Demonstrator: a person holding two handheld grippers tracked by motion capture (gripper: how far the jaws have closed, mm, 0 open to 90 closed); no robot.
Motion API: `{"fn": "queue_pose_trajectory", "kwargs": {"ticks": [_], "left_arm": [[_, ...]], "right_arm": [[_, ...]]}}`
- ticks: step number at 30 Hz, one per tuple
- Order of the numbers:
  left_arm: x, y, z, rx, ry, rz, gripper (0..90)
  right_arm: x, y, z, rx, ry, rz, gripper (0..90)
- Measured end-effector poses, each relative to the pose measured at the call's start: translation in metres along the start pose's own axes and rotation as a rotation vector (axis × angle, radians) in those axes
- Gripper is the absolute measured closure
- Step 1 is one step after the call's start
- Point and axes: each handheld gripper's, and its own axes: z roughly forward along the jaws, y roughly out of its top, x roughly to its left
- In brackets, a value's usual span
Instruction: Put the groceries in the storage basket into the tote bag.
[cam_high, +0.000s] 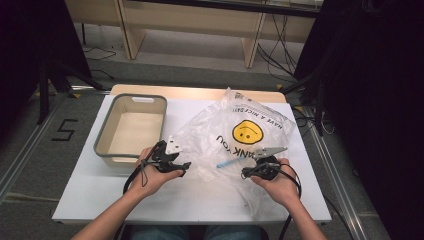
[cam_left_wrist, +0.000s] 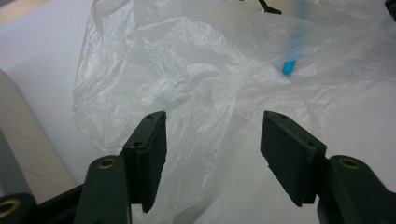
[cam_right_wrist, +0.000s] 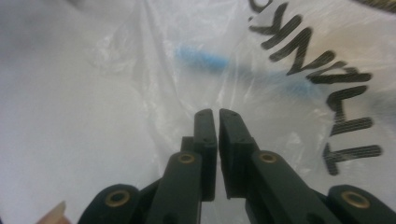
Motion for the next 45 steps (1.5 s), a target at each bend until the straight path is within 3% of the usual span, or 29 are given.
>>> {"fn": "queue_pose_trajectory", "kwargs": {"ticks": [6,8,10,14,16,21,27,32,39,45], "left_arm": [[0.002,-0.005,-0.002,0.014,0.009,-0.017,41.0],[0.002,-0.008,-0.003,0.014,0.013,-0.022,40.3],[0.002,-0.012,-0.005,0.016,0.014,-0.034,39.4],[0.002,-0.017,-0.008,0.014,0.015,-0.043,38.5],[0.001,-0.020,-0.009,0.009,0.016,-0.046,38.4],[-0.001,-0.025,-0.013,0.004,0.024,-0.055,38.6],[-0.001,-0.033,-0.017,-0.008,0.036,-0.079,38.8],[-0.002,-0.039,-0.019,-0.010,0.053,-0.095,39.6],[-0.005,-0.040,-0.019,-0.021,0.049,-0.092,39.3],[-0.004,-0.042,-0.019,-0.023,0.052,-0.087,39.4]], "right_arm": [[0.007,-0.005,0.012,0.049,0.059,-0.031,72.2],[0.011,-0.005,0.010,0.031,0.059,-0.043,66.9],[0.012,-0.002,0.000,-0.037,0.048,-0.044,61.6],[0.003,0.004,-0.032,-0.231,-0.036,0.037,53.5],[-0.003,0.001,-0.041,-0.259,-0.081,0.070,52.7],[-0.020,-0.014,-0.045,-0.220,-0.168,0.121,50.6],[-0.029,-0.025,-0.052,-0.216,-0.219,0.166,48.7],[-0.036,-0.033,-0.055,-0.174,-0.268,0.190,47.7],[-0.044,-0.043,-0.063,-0.178,-0.292,0.259,47.4],[-0.044,-0.049,-0.063,-0.165,-0.287,0.278,47.4]]}}
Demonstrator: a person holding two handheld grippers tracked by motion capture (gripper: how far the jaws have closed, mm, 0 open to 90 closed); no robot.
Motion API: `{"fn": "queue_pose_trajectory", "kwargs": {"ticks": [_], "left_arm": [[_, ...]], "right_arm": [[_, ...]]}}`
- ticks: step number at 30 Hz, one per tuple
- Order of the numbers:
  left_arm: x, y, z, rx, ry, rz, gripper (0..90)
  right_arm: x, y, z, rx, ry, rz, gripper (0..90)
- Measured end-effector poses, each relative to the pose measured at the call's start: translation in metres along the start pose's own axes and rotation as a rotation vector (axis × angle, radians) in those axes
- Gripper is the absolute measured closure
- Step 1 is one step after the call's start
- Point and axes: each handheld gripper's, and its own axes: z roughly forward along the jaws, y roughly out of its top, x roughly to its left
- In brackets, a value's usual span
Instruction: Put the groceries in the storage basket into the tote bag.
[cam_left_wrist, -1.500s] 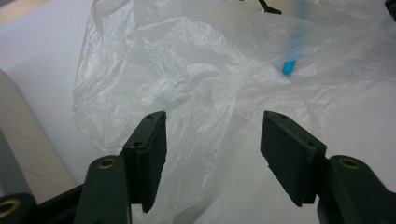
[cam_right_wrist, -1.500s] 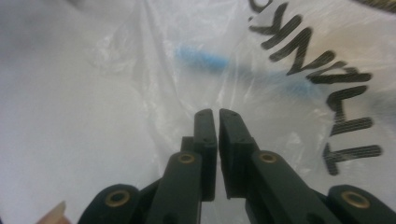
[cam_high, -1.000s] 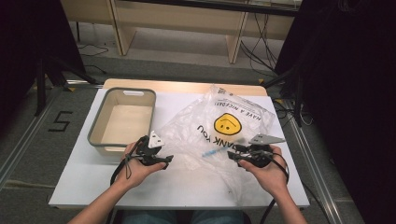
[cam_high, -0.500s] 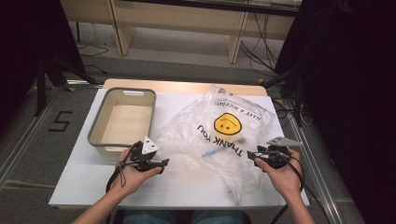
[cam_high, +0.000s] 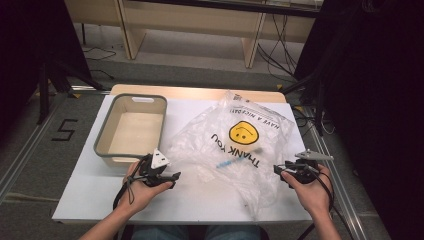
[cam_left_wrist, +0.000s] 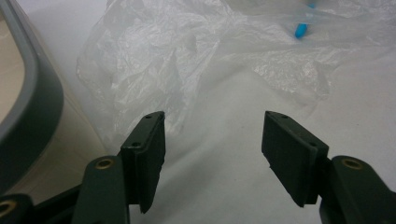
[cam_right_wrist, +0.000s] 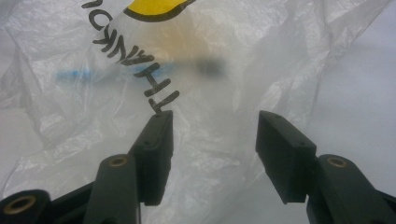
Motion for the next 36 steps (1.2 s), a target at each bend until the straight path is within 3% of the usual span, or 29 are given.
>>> {"fn": "queue_pose_trajectory", "kwargs": {"ticks": [12,20,26,36], "left_arm": [[0.003,0.001,-0.003,-0.007,0.020,-0.001,39.5],[0.007,0.000,-0.001,0.001,0.038,-0.011,39.5],[0.009,0.000,0.001,0.013,0.041,-0.011,39.5],[0.009,0.001,0.002,0.012,0.040,-0.014,39.6]], "right_arm": [[-0.002,-0.008,-0.001,0.062,-0.016,0.026,47.0],[-0.006,-0.018,0.003,0.158,-0.049,0.107,45.7],[-0.004,-0.022,0.008,0.214,-0.048,0.135,47.5],[0.007,-0.023,0.017,0.255,-0.038,0.092,60.7]]}}
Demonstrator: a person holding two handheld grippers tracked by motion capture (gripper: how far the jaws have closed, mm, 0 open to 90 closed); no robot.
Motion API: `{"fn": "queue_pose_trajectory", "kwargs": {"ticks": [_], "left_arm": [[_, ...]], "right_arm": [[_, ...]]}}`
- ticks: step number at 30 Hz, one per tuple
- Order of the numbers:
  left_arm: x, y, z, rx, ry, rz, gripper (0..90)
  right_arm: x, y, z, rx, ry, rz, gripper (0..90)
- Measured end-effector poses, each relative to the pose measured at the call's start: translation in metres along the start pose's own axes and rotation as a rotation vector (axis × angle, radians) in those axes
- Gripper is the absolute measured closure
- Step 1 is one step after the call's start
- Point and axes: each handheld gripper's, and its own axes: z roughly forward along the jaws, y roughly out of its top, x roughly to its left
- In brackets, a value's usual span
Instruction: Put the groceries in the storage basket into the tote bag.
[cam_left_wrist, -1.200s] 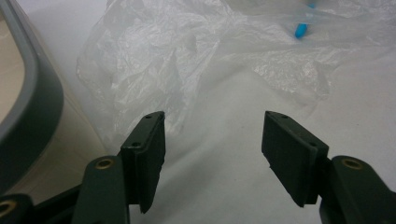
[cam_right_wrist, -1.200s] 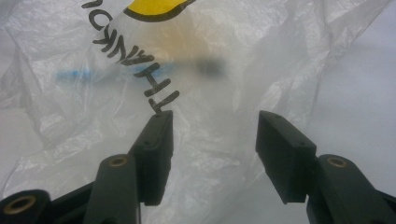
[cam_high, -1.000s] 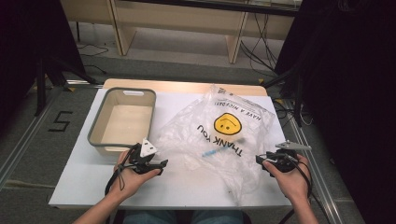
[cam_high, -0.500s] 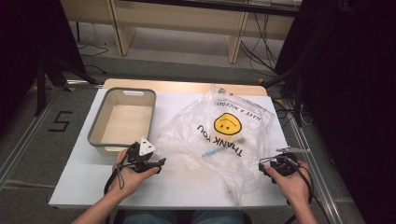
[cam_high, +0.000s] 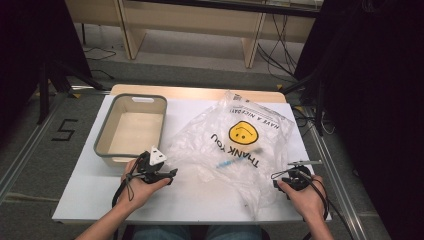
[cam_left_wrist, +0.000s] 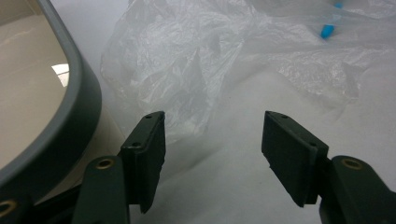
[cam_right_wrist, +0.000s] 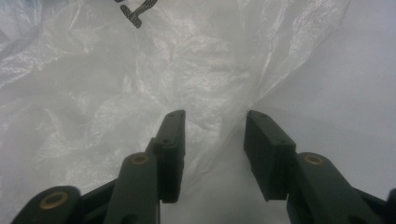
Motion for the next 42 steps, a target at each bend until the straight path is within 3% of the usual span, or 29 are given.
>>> {"fn": "queue_pose_trajectory", "kwargs": {"ticks": [3,7,13,21,29,34,39,42], "left_arm": [[0.000,0.000,0.000,0.002,0.000,0.001,39.5],[0.001,0.000,0.000,-0.001,0.003,-0.002,39.6],[0.001,0.000,0.001,-0.002,0.017,0.001,39.3],[0.003,-0.001,0.001,0.011,0.038,-0.001,38.3],[0.002,-0.003,0.005,0.026,0.035,-0.001,37.9],[-0.004,-0.004,0.012,0.040,-0.003,0.018,37.5],[-0.014,-0.004,0.020,0.060,-0.087,-0.003,36.8],[-0.018,-0.005,0.027,0.102,-0.115,0.016,40.3]], "right_arm": [[0.003,-0.001,0.003,0.009,0.000,-0.014,64.4],[0.004,0.000,0.004,0.017,-0.035,-0.049,73.6],[-0.003,0.000,0.004,0.020,-0.037,-0.045,89.5],[-0.005,0.004,0.004,0.028,-0.036,-0.071,90.0],[-0.020,0.006,-0.001,0.018,-0.100,-0.070,90.0],[-0.033,0.009,-0.005,-0.016,-0.150,-0.066,90.0],[-0.041,0.012,-0.006,-0.035,-0.181,-0.064,90.0],[-0.044,0.013,-0.006,-0.046,-0.188,-0.064,90.0]]}}
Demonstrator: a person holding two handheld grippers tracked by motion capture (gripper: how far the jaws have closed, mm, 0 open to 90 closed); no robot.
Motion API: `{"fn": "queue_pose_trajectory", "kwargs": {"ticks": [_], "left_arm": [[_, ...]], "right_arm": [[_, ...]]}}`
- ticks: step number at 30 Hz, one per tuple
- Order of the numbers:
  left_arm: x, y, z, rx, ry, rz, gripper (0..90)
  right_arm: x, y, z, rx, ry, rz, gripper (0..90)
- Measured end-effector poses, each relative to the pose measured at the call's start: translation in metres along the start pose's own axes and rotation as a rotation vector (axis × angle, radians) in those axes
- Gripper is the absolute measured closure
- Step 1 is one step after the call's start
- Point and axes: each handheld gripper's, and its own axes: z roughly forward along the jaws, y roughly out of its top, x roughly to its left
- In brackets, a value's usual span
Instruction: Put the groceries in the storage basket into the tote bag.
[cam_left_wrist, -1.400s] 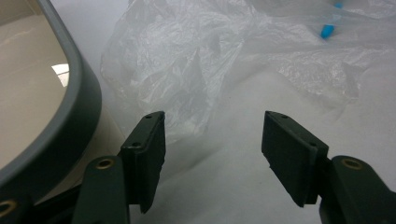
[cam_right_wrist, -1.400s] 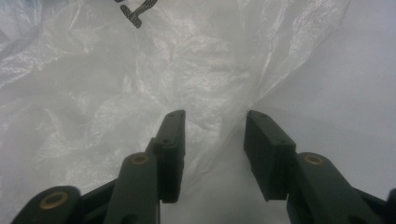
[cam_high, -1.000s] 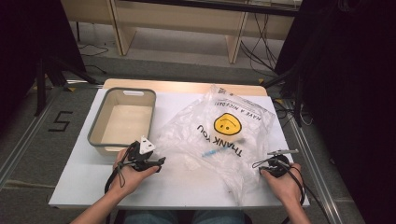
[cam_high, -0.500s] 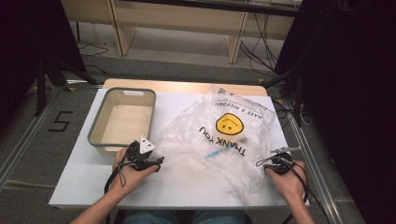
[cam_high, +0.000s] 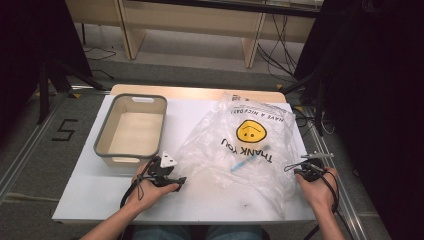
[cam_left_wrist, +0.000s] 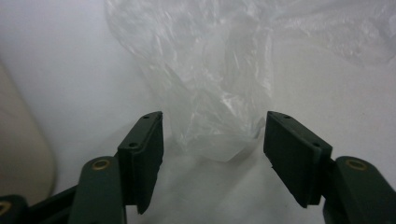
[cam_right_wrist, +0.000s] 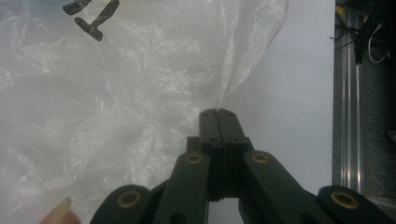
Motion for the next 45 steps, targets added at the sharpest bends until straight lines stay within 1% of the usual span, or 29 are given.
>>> {"fn": "queue_pose_trajectory", "kwargs": {"ticks": [1,2,3,4,5,7,10,12,15,21,22,28,31,33,36,40,45], "left_arm": [[-0.001,0.000,0.002,0.010,0.000,0.013,44.8],[-0.001,0.001,0.002,0.011,0.002,0.021,46.9],[-0.001,0.003,0.001,0.015,-0.006,0.035,53.8],[0.000,0.004,0.001,0.019,-0.017,0.037,62.3],[0.000,0.005,0.001,0.026,-0.028,0.040,66.3],[0.001,0.005,0.001,0.030,-0.022,0.050,72.5],[0.001,0.005,0.001,0.030,-0.021,0.035,83.1],[0.001,0.006,0.001,0.036,-0.024,0.029,86.6],[-0.001,0.006,-0.001,0.044,-0.023,0.028,88.5],[-0.008,0.007,-0.008,0.045,-0.032,0.051,89.1],[-0.010,0.007,-0.009,0.049,-0.038,0.056,89.1],[-0.017,0.003,-0.018,0.057,-0.062,0.066,89.2],[-0.020,0.001,-0.023,0.061,-0.080,0.072,89.2],[-0.024,0.000,-0.026,0.060,-0.101,0.073,89.2],[-0.030,-0.001,-0.029,0.067,-0.121,0.097,89.2],[-0.038,-0.004,-0.034,0.070,-0.145,0.118,89.2],[-0.039,-0.005,-0.040,0.055,-0.140,0.119,89.1]], "right_arm": [[0.000,0.001,0.000,-0.003,0.000,0.005,90.0],[0.000,0.001,0.000,-0.007,-0.001,0.005,90.0],[0.000,0.002,0.000,-0.011,0.000,0.000,90.0],[0.000,0.002,0.001,-0.014,-0.003,-0.003,90.0],[0.000,0.002,0.001,-0.016,-0.003,-0.002,90.0],[0.000,0.003,0.001,-0.014,-0.002,-0.002,90.0],[0.000,0.004,0.002,-0.019,0.002,0.000,90.0],[0.001,0.005,0.002,-0.020,0.000,-0.002,90.0],[0.001,0.006,0.002,-0.024,0.000,-0.002,90.0],[0.000,0.007,0.003,-0.032,0.001,-0.001,90.0],[0.001,0.007,0.003,-0.034,0.002,0.004,90.0],[0.002,0.010,0.004,-0.049,0.005,-0.002,90.0],[0.004,0.013,0.007,-0.056,0.009,-0.005,90.0],[0.005,0.016,0.010,-0.059,0.015,-0.003,90.0],[0.007,0.020,0.014,-0.068,0.019,-0.004,90.0],[0.008,0.025,0.018,-0.079,0.021,0.004,90.0],[0.008,0.028,0.022,-0.094,0.029,0.011,90.0]]}}
